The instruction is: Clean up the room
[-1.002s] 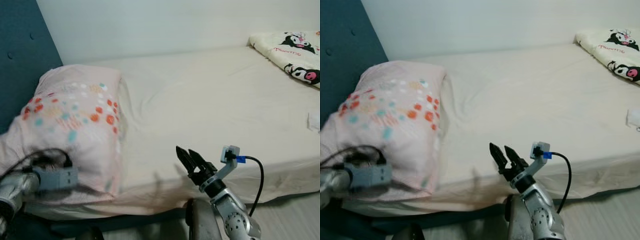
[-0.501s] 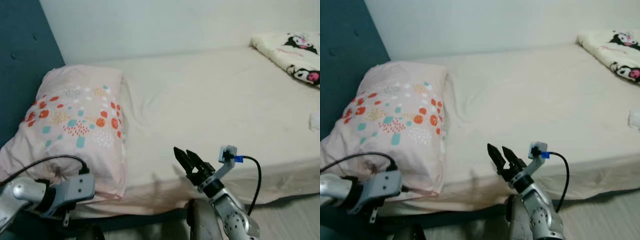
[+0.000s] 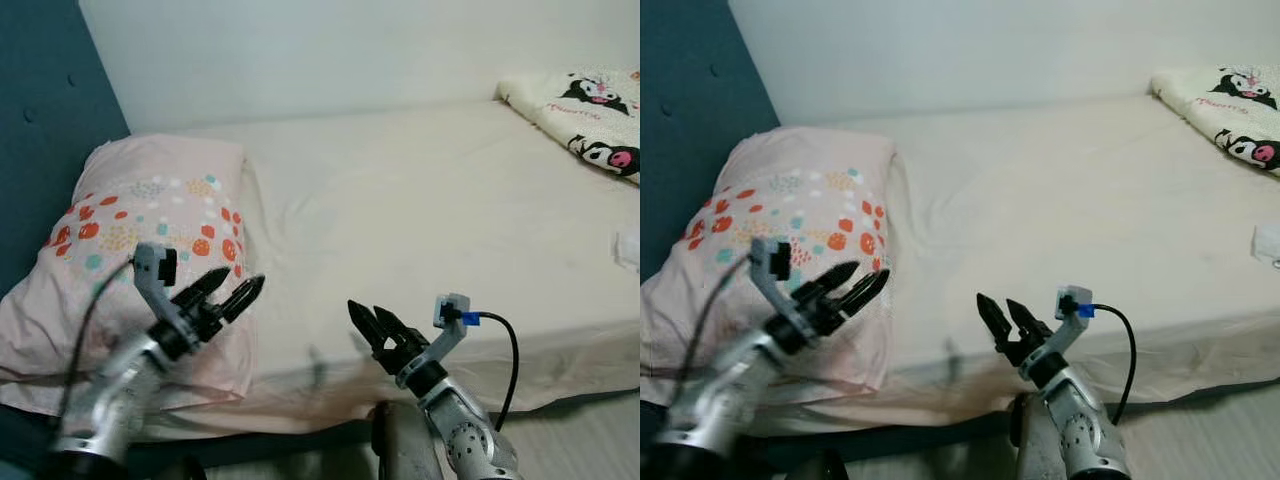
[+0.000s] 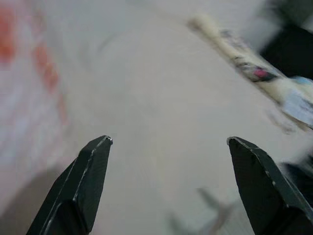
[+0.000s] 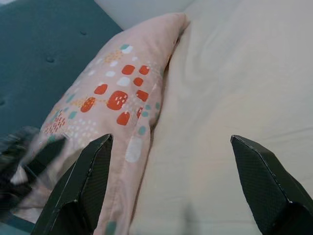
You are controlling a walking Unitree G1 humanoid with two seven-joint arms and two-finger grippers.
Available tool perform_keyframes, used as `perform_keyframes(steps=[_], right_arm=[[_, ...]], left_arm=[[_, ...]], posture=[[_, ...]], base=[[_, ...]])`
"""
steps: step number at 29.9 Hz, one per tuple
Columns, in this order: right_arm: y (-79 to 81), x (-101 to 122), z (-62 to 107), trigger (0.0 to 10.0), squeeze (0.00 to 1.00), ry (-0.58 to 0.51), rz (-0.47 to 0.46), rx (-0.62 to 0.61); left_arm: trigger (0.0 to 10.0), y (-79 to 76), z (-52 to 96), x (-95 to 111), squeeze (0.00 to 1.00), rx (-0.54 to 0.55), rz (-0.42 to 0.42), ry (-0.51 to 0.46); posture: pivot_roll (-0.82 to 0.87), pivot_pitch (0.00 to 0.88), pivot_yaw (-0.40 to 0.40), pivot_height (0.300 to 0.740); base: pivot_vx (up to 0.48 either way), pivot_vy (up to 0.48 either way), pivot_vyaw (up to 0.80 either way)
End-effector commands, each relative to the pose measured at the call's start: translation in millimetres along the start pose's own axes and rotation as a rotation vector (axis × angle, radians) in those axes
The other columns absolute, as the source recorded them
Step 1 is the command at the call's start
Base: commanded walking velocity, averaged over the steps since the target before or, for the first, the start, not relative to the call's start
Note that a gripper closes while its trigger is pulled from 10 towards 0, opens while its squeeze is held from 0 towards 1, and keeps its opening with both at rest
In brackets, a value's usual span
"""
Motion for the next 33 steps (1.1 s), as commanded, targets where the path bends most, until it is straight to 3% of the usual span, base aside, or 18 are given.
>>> perform_keyframes(steps=[1, 4, 10, 18, 28, 33], right_arm=[[-0.2, -2.3, -1.9, 10.0, 0.0, 0.004, 0.0, -0.009], [0.3, -2.6, -3.5, 10.0, 0.0, 0.008, 0.001, -0.003], [-0.1, -5.3, -5.4, 10.0, 0.0, 0.017, 0.003, 0.002], [-0.5, -9.8, -9.0, 10.0, 0.0, 0.027, 0.0, 0.005], [-6.7, -8.9, -7.8, 10.0, 0.0, 0.025, 0.004, -0.014], [-7.5, -11.4, -7.5, 10.0, 0.0, 0.03, 0.003, -0.016]], left_arm=[[10.0, 5.9, 3.0, -14.1, 0.0, 0.098, 0.008, 0.042], [10.0, -1.8, 2.4, -27.8, 0.0, 0.119, 0.014, 0.07], [10.0, -3.4, 1.9, -27.7, 0.0, 0.141, 0.041, 0.054], [10.0, -3.8, 1.4, -23.6, 0.0, 0.138, -0.019, 0.044], [10.0, -13.0, 1.5, -42.1, 0.0, 0.101, -0.03, 0.123], [10.0, -13.5, 1.7, -43.2, 0.0, 0.103, -0.042, 0.126]], posture=[[-0.11, 0.047, -0.006, 0.36], [-0.1, 0.046, -0.01, 0.375], [-0.08, 0.041, -0.016, 0.39], [-0.08, 0.035, -0.019, 0.43], [-0.09, 0.026, -0.016, 0.48], [-0.08, 0.023, -0.018, 0.495]], base=[[-0.259, 0.0, 0.0], [-0.406, 0.0, 0.0], [-0.204, 0.0, 0.0], [0.0, 0.0, 0.0], [0.0, 0.0, 0.0], [-0.48, 0.0, 0.0]])
Point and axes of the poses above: a point about 5 cm out from each wrist's last joint towards the gripper, its own z axis pointing back from the gripper into the wrist, its own x axis along the axis of the wrist's last joint, y = z × x, the point moved 2 cm from there along -z, pointing out of the wrist towards the gripper, and after that the axes turned 6 degrees about -z, right-handed, at the moved point
